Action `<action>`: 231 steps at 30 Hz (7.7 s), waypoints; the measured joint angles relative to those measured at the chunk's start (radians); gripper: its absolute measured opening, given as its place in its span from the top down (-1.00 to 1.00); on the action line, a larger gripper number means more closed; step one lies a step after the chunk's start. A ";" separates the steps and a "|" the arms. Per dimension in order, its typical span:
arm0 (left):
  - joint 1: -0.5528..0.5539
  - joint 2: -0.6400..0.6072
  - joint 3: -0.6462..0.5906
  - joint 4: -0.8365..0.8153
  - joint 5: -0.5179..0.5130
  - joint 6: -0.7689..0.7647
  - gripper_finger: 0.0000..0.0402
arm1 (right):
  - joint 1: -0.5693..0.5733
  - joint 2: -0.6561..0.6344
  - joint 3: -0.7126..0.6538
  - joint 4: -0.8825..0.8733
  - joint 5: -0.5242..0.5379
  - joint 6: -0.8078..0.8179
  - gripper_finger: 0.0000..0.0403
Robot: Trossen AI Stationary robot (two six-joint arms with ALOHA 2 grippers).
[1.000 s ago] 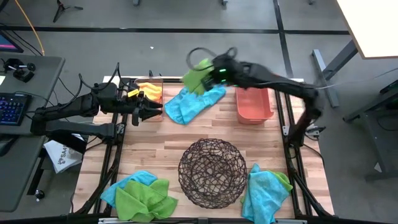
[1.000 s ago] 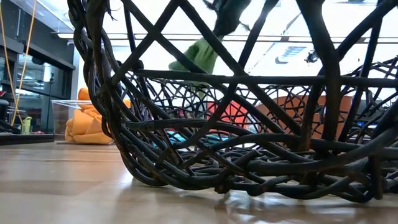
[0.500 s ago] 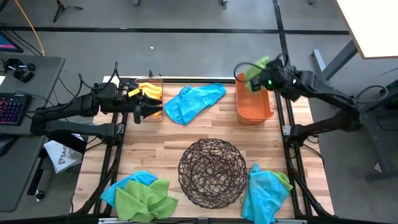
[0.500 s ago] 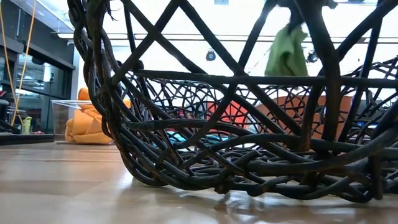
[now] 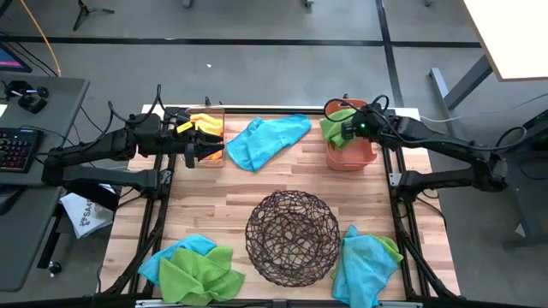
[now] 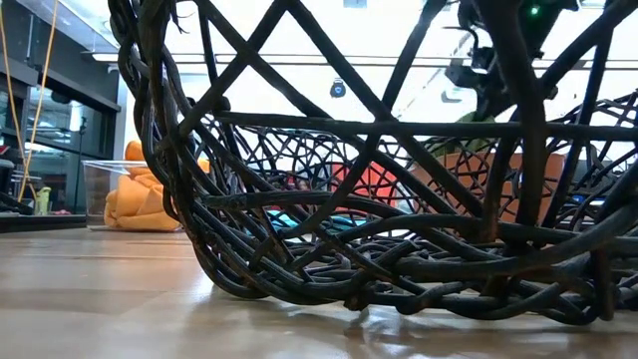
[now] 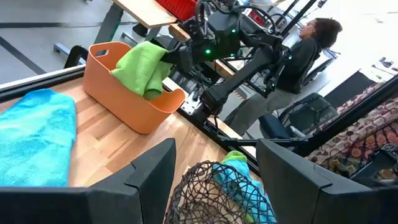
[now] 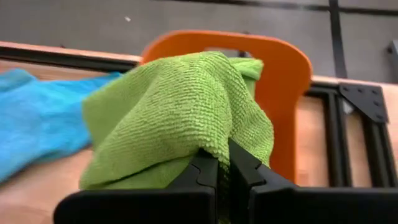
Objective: Sort microfiber towel by color & place in baskets
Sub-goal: Put the top green towel into the orange bin, then put the right green towel into the orange bin
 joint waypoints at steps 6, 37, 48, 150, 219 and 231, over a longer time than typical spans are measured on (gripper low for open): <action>0.000 0.000 0.000 0.000 -0.001 0.006 -0.06 | -0.031 0.000 0.002 -0.065 -0.060 -0.021 1.00; 0.000 0.000 0.000 0.002 -0.030 0.052 -0.06 | -0.022 -0.003 0.102 -0.097 -0.167 -0.072 0.21; 0.000 0.000 0.000 0.002 -0.030 0.052 -0.06 | 0.114 -0.108 0.102 -0.118 -0.660 -0.027 0.07; 0.000 0.000 0.000 0.042 0.085 0.128 -0.06 | 1.037 0.234 -0.315 -0.058 -1.182 0.754 0.03; -0.024 0.002 0.000 0.462 0.146 0.134 -0.06 | 0.423 0.129 0.831 -0.711 0.259 0.104 1.00; -0.026 0.003 0.000 0.577 0.127 0.106 -0.06 | 0.104 0.129 0.380 -0.227 -0.158 -0.328 1.00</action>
